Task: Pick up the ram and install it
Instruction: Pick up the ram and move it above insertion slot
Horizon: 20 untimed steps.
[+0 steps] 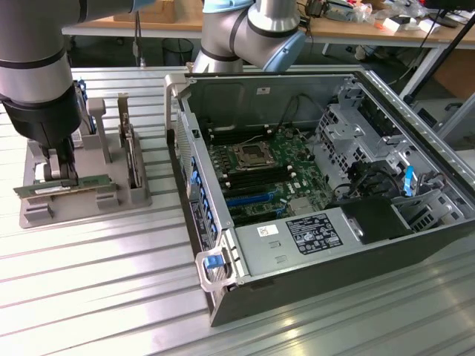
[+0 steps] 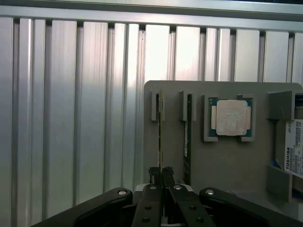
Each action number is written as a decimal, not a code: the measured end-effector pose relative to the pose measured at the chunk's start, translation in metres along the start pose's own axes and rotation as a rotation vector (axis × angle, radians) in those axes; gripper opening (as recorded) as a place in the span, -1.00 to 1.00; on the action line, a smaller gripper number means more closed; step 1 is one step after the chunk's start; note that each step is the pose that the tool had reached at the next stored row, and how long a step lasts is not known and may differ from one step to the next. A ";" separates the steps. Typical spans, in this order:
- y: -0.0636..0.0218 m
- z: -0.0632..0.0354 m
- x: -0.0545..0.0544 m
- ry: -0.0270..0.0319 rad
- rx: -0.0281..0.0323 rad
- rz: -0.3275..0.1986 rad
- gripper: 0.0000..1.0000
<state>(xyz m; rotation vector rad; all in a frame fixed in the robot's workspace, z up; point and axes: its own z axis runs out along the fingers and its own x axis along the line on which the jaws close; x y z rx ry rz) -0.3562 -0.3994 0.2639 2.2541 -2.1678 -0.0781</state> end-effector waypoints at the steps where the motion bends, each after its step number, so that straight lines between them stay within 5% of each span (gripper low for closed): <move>1: 0.0000 -0.0004 0.000 0.0001 -0.0001 0.000 -0.76; 20: 0.0003 -0.0072 0.000 0.0003 -0.0003 0.000 -0.76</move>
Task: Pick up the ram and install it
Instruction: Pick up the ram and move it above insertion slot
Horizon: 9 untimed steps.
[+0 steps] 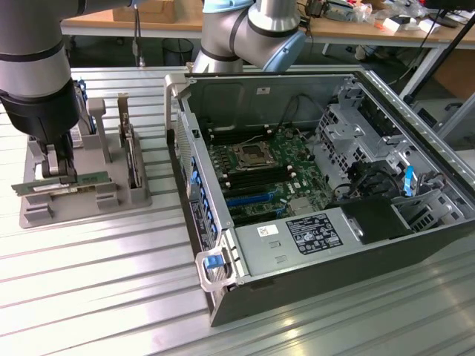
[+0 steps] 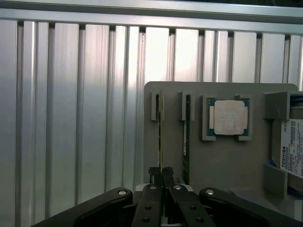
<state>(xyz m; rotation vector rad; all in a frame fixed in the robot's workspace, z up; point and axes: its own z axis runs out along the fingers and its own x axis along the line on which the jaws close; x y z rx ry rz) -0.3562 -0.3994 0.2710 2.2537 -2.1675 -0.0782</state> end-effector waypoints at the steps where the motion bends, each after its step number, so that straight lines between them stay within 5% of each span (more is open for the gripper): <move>1: 0.0000 -0.0010 0.000 -0.0002 0.0002 0.000 -0.76; 9: 0.0004 -0.0084 0.000 -0.0002 0.0003 0.000 -0.76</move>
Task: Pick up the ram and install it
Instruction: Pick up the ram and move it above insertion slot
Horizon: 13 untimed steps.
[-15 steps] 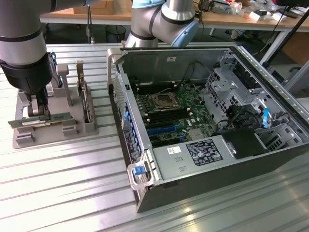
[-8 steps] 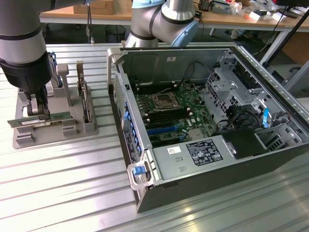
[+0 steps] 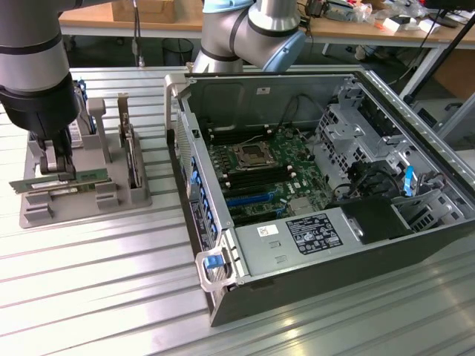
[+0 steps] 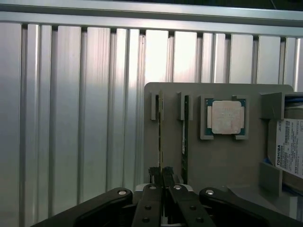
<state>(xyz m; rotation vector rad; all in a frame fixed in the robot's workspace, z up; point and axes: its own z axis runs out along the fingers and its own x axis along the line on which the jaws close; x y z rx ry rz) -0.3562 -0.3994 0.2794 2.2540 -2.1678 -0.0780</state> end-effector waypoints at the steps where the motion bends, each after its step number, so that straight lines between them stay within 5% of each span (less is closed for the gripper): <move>1: 0.0000 -0.0006 0.000 0.0000 -0.0001 0.000 -0.76; 13: 0.0003 -0.0079 0.000 -0.0001 -0.0001 0.000 -0.76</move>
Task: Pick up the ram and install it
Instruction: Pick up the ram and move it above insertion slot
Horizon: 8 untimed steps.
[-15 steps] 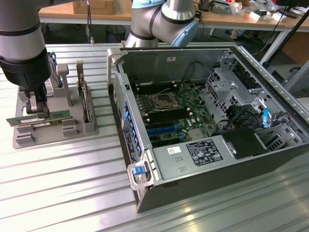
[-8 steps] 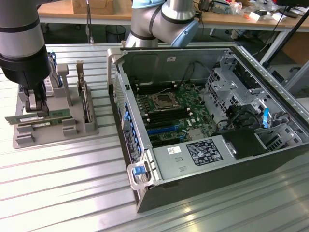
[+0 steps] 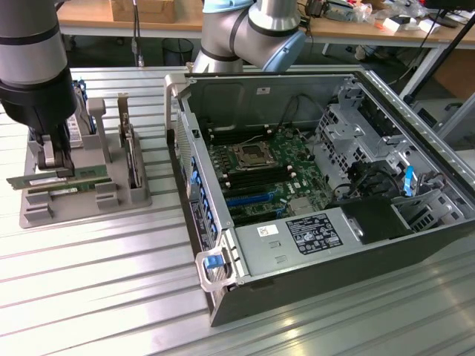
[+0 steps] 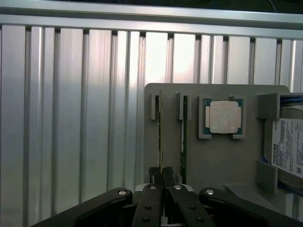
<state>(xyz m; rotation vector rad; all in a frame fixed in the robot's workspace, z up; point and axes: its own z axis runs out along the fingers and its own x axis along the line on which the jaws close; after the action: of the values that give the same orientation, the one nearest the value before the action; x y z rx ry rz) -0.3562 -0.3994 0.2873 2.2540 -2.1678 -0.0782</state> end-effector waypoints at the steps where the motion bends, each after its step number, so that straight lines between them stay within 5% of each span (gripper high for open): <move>1: 0.0000 -0.0007 0.000 0.0000 0.0000 0.000 -0.76; 8: 0.0003 -0.0076 0.000 -0.0001 -0.0001 0.000 -0.76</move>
<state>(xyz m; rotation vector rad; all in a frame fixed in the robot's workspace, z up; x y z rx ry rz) -0.3562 -0.3994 0.2949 2.2540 -2.1677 -0.0783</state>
